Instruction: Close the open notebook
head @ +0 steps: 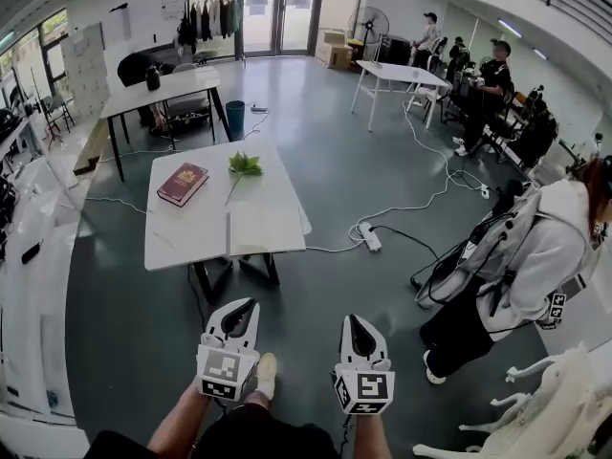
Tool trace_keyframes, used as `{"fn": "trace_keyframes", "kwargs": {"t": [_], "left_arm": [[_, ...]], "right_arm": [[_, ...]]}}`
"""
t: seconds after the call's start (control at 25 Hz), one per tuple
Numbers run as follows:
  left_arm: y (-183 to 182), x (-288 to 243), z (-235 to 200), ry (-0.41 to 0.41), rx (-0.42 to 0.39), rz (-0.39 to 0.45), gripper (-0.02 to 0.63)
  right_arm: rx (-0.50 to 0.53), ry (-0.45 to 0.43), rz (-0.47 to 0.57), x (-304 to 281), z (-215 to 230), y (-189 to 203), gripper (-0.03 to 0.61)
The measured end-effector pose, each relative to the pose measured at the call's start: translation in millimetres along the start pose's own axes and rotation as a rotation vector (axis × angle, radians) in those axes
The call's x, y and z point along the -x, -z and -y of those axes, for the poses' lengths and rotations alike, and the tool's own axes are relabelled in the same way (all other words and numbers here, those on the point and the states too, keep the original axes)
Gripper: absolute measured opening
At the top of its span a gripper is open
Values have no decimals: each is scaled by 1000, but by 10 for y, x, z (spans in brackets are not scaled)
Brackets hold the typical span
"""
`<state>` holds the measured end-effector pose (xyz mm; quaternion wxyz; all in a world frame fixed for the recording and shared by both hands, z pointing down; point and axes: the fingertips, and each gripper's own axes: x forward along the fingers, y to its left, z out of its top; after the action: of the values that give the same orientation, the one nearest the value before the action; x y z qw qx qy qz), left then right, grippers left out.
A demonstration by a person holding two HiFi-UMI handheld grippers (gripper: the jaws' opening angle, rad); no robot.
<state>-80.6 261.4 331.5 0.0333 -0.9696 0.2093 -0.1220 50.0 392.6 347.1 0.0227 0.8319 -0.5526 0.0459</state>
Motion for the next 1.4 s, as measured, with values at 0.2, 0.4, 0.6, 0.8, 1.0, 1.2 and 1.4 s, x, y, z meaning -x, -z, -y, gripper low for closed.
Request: {"fn": "trace_keyframes", "kwargs": {"t": [0.2,0.4,0.6,0.8,1.0,1.2,1.4], "left_arm": [[-61,-690,-419,7,7,-16,31],[-31,-1268,-728,37,35,-55,31],[42,-1718,-1010,54,49,-77,31],[122,-2086,-1253,71,58,-95,31],[128,-2371,-1526,72,65,-101,31],[246,-2642,-1741,65,63,-112,31],[425,-2874,-1808,61,82,-138,31]], "right_arm": [[-9,6,-29,-748,108,-1,17],[-28,12,-58,-1388,235,-11,17],[-34,15,-91,-1919,289,64,17],[-43,5,-109,-2409,294,98,17],[-46,-1,-124,-2842,284,104,17],[-57,-9,-139,-3188,290,206,17],[-61,-25,-174,-3500,348,392,17]]}}
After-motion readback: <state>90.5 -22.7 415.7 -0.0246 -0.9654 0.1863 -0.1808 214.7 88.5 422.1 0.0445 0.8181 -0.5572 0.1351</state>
